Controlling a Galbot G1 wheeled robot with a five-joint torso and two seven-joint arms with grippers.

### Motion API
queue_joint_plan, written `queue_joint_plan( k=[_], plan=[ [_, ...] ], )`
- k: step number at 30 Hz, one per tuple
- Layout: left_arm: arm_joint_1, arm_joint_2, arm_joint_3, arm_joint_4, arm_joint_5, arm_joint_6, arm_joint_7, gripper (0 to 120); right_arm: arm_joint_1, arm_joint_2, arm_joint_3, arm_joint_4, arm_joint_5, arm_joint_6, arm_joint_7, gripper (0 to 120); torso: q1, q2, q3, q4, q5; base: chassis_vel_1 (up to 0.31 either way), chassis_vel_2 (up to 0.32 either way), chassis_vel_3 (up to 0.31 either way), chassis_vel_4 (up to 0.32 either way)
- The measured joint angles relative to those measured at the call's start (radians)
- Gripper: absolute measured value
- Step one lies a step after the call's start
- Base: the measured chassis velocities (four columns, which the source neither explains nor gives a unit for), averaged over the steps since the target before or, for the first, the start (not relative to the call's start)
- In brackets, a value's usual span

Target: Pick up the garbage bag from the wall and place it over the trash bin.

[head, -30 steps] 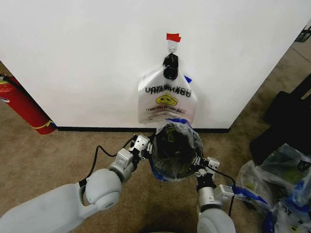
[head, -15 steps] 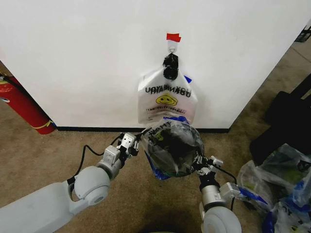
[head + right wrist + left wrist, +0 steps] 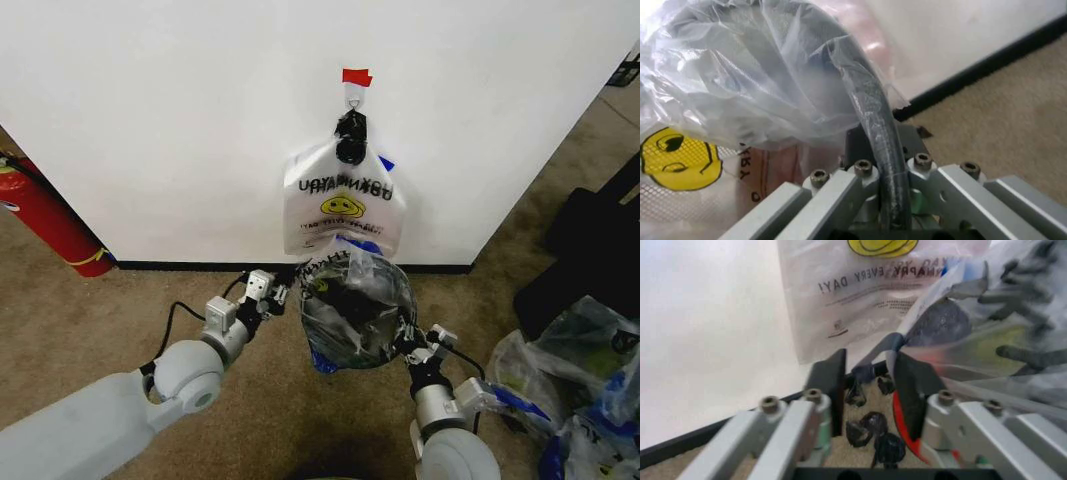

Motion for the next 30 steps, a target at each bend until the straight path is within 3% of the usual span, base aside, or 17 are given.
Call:
queue_joint_plan(
  k=[5,13,16,18,19,20,23,25,27,30],
  plan=[
    [0.055,0.020,-0.047,-0.063,0.011,0.018,-0.008,53,0.018,0.013,0.020,0.009,0.063,-0.069,0.088,0,0.000,0.000,0.000,0.0001,0.0001,0.000,0.000,0.000,0.000],
    [0.110,-0.016,-0.091,-0.061,0.058,-0.013,-0.008,79,0.022,0.027,0.087,0.047,0.179,-0.136,0.170,0,0.000,0.000,0.000,-0.0003,-0.0005,0.000,0.000,0.000,0.000],
    [0.231,-0.059,-0.242,-0.065,0.061,-0.105,0.011,90,0.036,0.028,0.098,0.050,0.219,-0.175,0.198,0,0.000,0.000,0.000,-0.0005,0.0011,0.000,0.000,0.000,0.000],
    [0.373,-0.106,-0.390,-0.079,0.070,-0.168,0.040,97,0.054,0.030,0.096,0.043,0.247,-0.206,0.209,0,0.000,0.000,0.000,0.0000,-0.0009,0.000,0.000,0.000,0.000],
    [0.430,-0.129,-0.453,-0.085,0.082,-0.190,0.053,99,0.063,0.029,0.093,0.036,0.257,-0.226,0.214,0,0.000,0.000,0.000,0.0003,-0.0005,0.000,0.000,0.000,0.000],
    [0.430,-0.129,-0.453,-0.085,0.082,-0.190,0.053,99,0.063,0.029,0.093,0.036,0.257,-0.226,0.214,0,0.000,0.000,0.000,0.0003,-0.0005,0.000,0.000,0.000,0.000],
    [0.570,-0.214,-0.617,-0.078,0.178,-0.269,0.101,100,0.084,0.027,0.068,0.008,0.266,-0.272,0.214,0,0.000,0.000,0.000,0.0005,0.0002,0.000,0.000,0.000,0.000],
    [0.607,-0.242,-0.658,-0.060,0.215,-0.295,0.128,100,0.092,0.026,0.061,-0.004,0.258,-0.287,0.210,0,0.000,0.000,0.000,0.0004,0.0002,0.000,0.000,0.000,0.000],
    [0.646,-0.320,-0.718,0.019,0.305,-0.362,0.177,100,0.101,0.026,0.044,-0.022,0.255,-0.325,0.188,0,0.000,0.000,0.000,-0.0003,-0.0006,0.000,0.000,0.000,0.000],
    [0.671,-0.351,-0.749,0.034,0.315,-0.375,0.188,100,0.105,0.025,0.036,-0.024,0.257,-0.347,0.178,0,0.000,0.000,0.000,-0.0008,-0.0005,0.000,0.000,0.000,0.000]
  ],
)
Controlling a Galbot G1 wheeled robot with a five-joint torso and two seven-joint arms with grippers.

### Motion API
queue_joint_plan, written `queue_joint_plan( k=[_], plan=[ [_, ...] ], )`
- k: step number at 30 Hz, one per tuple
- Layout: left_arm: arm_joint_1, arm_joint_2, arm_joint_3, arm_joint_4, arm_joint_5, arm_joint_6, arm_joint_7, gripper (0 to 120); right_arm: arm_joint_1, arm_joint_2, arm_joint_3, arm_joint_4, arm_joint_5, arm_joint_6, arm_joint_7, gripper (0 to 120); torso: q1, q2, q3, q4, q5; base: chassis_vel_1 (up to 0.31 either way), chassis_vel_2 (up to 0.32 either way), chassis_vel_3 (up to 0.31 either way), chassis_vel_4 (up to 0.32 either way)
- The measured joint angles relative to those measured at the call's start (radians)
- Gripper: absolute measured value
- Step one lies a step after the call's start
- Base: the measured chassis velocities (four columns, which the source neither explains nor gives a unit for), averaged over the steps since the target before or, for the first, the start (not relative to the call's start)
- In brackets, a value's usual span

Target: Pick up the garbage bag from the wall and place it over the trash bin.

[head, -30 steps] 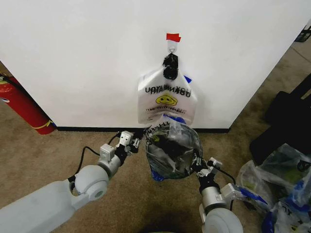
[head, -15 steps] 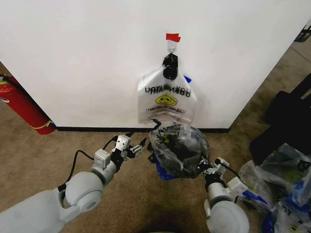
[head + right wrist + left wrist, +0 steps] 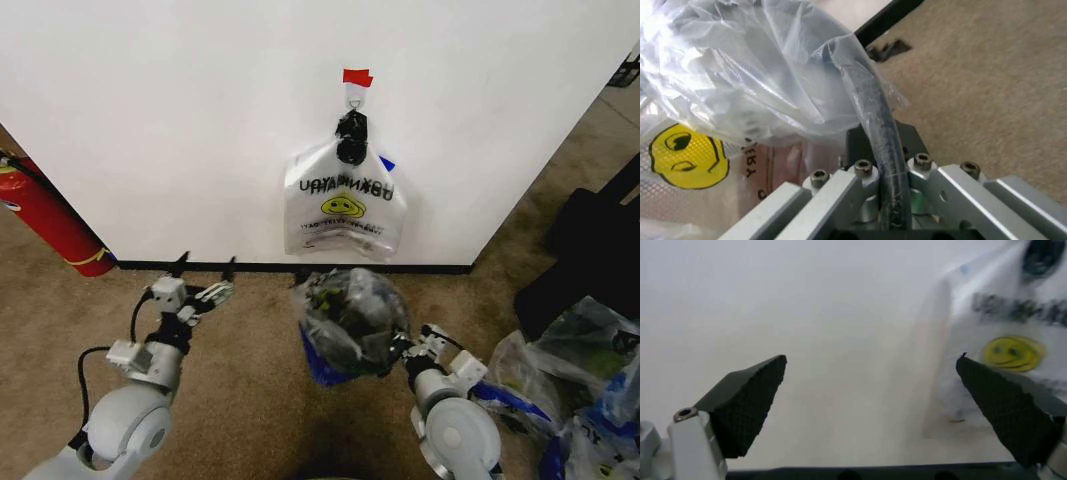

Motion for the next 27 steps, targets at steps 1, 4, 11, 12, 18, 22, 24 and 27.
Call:
queue_joint_plan(
  k=[1,4,11,12,18,22,24,27],
  plan=[
    [0.021,-0.017,-0.021,0.003,0.000,-0.005,0.004,100,0.003,-0.003,-0.002,0.000,0.011,-0.020,-0.003,0,0.000,0.000,0.000,0.0004,0.0004,0.000,0.000,0.000,0.000],
    [0.055,-0.040,-0.056,0.004,0.000,-0.014,0.006,100,0.008,-0.009,-0.009,0.000,0.037,-0.053,0.000,0,0.000,0.000,0.000,0.0006,0.0006,0.000,0.000,0.000,0.000],
    [0.119,-0.088,-0.102,-0.022,-0.030,-0.012,-0.010,100,0.049,-0.010,-0.020,-0.039,0.063,-0.107,-0.002,0,0.000,0.000,0.000,0.0005,0.0006,0.000,0.000,0.000,0.000],
    [0.122,-0.098,-0.097,-0.027,-0.027,-0.010,-0.011,100,0.054,-0.008,-0.021,-0.046,0.061,-0.110,-0.004,0,0.000,0.000,0.000,0.0006,0.0005,0.000,0.000,0.000,0.000],
    [0.134,-0.126,-0.063,-0.037,-0.012,-0.005,-0.023,100,0.068,0.010,-0.038,-0.086,0.007,-0.106,-0.017,2,0.000,0.000,0.000,0.0006,0.0005,0.000,0.000,0.000,0.000],
    [0.132,-0.109,-0.059,-0.037,-0.015,-0.006,-0.027,100,0.070,0.021,-0.040,-0.088,-0.010,-0.101,-0.020,9,0.000,0.000,0.000,0.0006,0.0005,0.000,0.000,0.000,0.000],
    [0.124,-0.096,-0.061,-0.037,-0.025,-0.003,-0.028,100,0.070,0.027,-0.041,-0.088,-0.016,-0.100,-0.022,15,0.000,0.000,0.000,0.0005,0.0006,0.000,0.000,0.000,0.000],
    [0.115,-0.092,-0.063,-0.037,-0.034,0.003,-0.029,100,0.069,0.027,-0.041,-0.088,-0.021,-0.099,-0.023,23,0.000,0.000,0.000,0.0006,0.0005,0.000,0.000,0.000,0.000]
  ],
)
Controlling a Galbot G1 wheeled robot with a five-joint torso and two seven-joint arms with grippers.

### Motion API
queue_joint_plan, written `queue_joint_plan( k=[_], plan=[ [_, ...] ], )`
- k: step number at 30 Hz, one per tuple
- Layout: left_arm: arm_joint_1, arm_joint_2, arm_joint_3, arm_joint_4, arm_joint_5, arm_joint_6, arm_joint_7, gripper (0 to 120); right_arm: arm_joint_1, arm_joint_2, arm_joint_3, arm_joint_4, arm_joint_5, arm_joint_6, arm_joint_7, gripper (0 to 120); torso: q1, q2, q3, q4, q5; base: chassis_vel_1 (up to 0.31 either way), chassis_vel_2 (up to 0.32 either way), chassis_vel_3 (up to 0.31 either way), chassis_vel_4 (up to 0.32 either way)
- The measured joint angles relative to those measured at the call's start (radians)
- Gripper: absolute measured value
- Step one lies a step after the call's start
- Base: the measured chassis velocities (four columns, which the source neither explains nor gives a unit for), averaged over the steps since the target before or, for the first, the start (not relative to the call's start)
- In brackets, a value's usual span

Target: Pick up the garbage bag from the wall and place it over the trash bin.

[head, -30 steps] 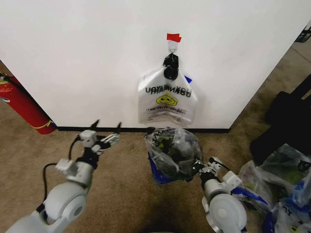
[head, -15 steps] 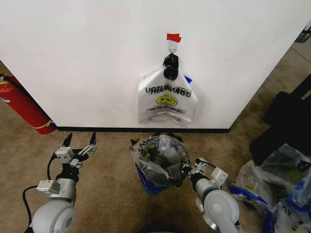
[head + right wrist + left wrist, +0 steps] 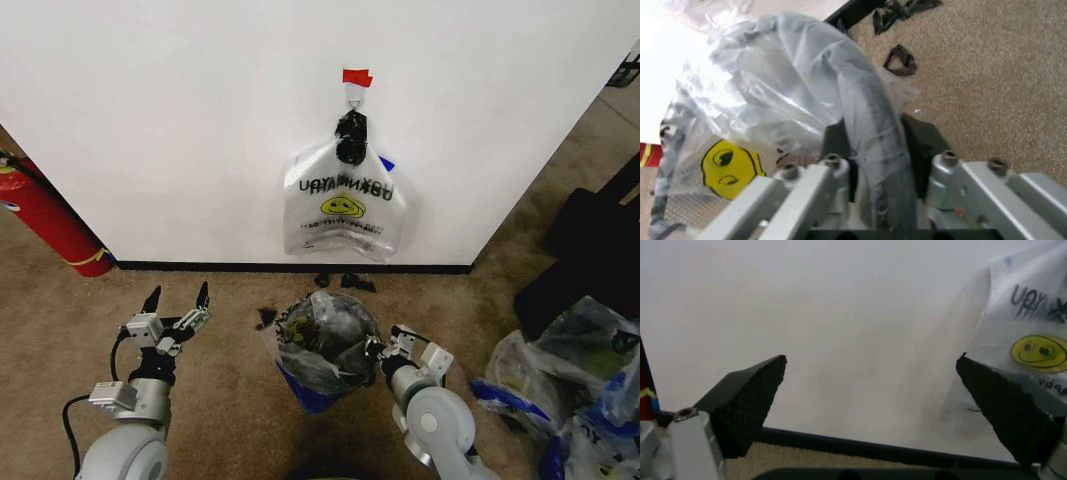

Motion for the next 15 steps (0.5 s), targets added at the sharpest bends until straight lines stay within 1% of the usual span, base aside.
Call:
queue_joint_plan(
  k=[2,4,5,6,7,9,11,13,14,15],
  plan=[
    [-0.009,0.000,0.001,0.001,-0.005,0.007,-0.001,100,-0.004,-0.001,0.000,0.000,-0.009,0.001,-0.002,32,0.000,0.000,0.000,0.0000,0.0000,0.000,0.000,0.000,0.000],
    [-0.015,-0.001,0.007,0.004,-0.006,0.011,-0.002,100,-0.007,-0.004,0.001,-0.001,-0.015,0.002,-0.003,38,0.000,0.000,0.000,0.0000,0.0000,0.000,0.000,0.000,0.000],
    [-0.019,-0.002,0.010,0.006,-0.006,0.014,-0.002,100,-0.008,-0.006,0.002,-0.001,-0.018,0.003,-0.004,43,0.000,0.000,0.000,0.0000,-0.0001,0.000,0.000,0.000,0.000],
    [-0.022,-0.002,0.012,0.007,-0.006,0.015,-0.003,100,-0.009,-0.007,0.003,-0.001,-0.022,0.004,-0.004,47,0.000,0.000,0.000,0.0000,-0.0001,0.000,0.000,0.000,0.000],
    [-0.022,-0.002,0.012,0.007,-0.006,0.015,-0.003,100,-0.009,-0.007,0.003,-0.001,-0.022,0.004,-0.004,47,0.000,0.000,0.000,0.0000,-0.0001,0.000,0.000,0.000,0.000],
    [-0.028,-0.003,0.016,0.010,-0.008,0.019,-0.005,100,-0.013,-0.010,0.004,-0.001,-0.034,0.008,-0.010,57,0.000,0.000,0.000,0.0000,0.0000,0.000,0.000,0.000,0.000],
    [-0.031,-0.004,0.017,0.012,-0.010,0.019,-0.006,100,-0.017,-0.011,0.004,-0.001,-0.047,0.013,-0.018,62,0.000,0.000,0.000,0.0000,0.0000,0.000,0.000,0.000,0.000],
    [-0.032,-0.004,0.016,0.013,-0.015,0.019,-0.007,100,-0.022,-0.011,0.003,-0.001,-0.065,0.020,-0.029,72,0.000,0.000,0.000,0.0000,0.0000,0.000,0.000,0.000,0.000],
    [-0.032,-0.004,0.016,0.013,-0.015,0.019,-0.007,100,-0.022,-0.011,0.003,-0.001,-0.065,0.020,-0.029,72,0.000,0.000,0.000,0.0000,0.0000,0.000,0.000,0.000,0.000],
    [-0.031,-0.002,0.014,0.013,-0.017,0.019,-0.007,100,-0.026,-0.011,0.003,0.000,-0.083,0.028,-0.042,77,0.000,0.000,0.000,0.0001,0.0000,0.000,0.000,0.000,0.000]
  ],
)
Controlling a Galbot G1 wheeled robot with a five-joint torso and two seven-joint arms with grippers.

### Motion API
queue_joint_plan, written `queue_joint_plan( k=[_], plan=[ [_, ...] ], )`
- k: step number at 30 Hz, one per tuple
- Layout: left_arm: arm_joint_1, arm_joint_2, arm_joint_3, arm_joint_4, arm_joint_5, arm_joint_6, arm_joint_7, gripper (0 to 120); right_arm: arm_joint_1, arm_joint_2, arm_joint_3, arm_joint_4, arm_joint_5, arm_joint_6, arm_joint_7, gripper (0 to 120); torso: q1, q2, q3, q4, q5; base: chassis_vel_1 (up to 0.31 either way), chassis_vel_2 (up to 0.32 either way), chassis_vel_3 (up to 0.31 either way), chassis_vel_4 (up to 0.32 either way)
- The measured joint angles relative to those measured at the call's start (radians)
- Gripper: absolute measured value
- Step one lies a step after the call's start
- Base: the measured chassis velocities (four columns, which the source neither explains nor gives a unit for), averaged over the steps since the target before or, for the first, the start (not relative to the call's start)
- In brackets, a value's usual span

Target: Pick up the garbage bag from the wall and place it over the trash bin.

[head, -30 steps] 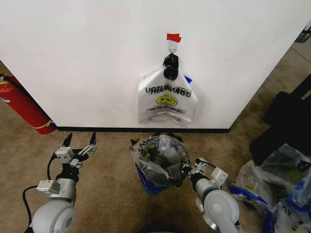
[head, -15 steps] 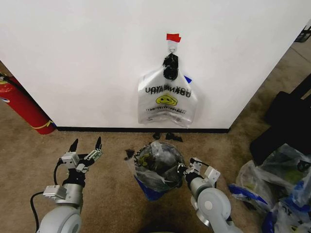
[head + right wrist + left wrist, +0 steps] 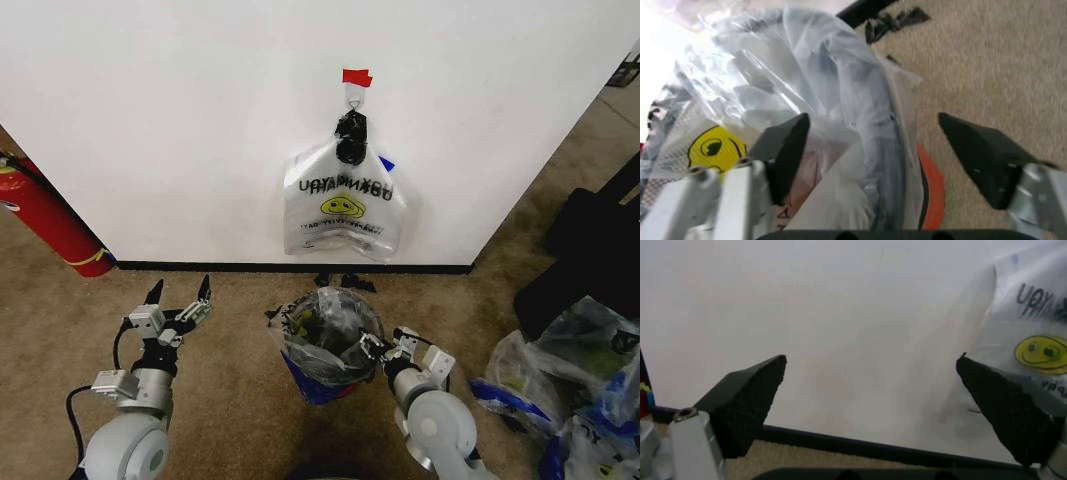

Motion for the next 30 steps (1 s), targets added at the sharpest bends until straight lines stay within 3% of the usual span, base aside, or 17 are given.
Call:
queue_joint_plan(
  k=[6,7,12,13,16,24,30],
  plan=[
    [-0.016,0.002,0.000,0.008,-0.008,0.004,-0.004,100,-0.038,0.004,0.002,0.015,-0.162,0.135,-0.122,98,0.000,0.000,0.000,0.0001,0.0001,0.000,0.000,0.000,0.000],
    [-0.016,0.002,0.000,0.008,-0.008,0.004,-0.004,100,-0.038,0.004,0.002,0.015,-0.162,0.135,-0.122,98,0.000,0.000,0.000,0.0001,0.0001,0.000,0.000,0.000,0.000],
    [-0.051,-0.016,0.021,0.013,0.004,0.017,-0.006,100,-0.108,0.027,0.042,0.061,-0.454,0.396,-0.239,100,0.000,0.000,0.000,-0.0001,0.0000,0.000,0.000,0.000,0.000],
    [-0.051,-0.016,0.021,0.013,0.004,0.017,-0.006,100,-0.108,0.027,0.042,0.061,-0.454,0.396,-0.239,100,0.000,0.000,0.000,-0.0001,0.0000,0.000,0.000,0.000,0.000],
    [-0.076,-0.018,0.035,0.026,0.001,0.019,-0.010,100,-0.171,0.039,0.072,0.103,-0.636,0.526,-0.247,100,0.000,0.000,0.000,-0.0001,0.0000,0.000,0.000,0.000,0.000],
    [-0.091,0.017,0.041,0.034,0.010,0.004,-0.004,100,-0.296,0.062,0.118,0.173,-0.851,0.650,-0.218,100,0.000,0.000,0.000,-0.0002,0.0000,0.000,0.000,0.000,0.000],
    [-0.089,0.006,0.041,-0.006,0.091,-0.008,-0.004,100,-0.344,0.071,0.142,0.213,-0.937,0.690,-0.178,100,0.000,0.000,0.000,-0.0001,0.0001,0.000,0.000,0.000,0.000]
  ],
)
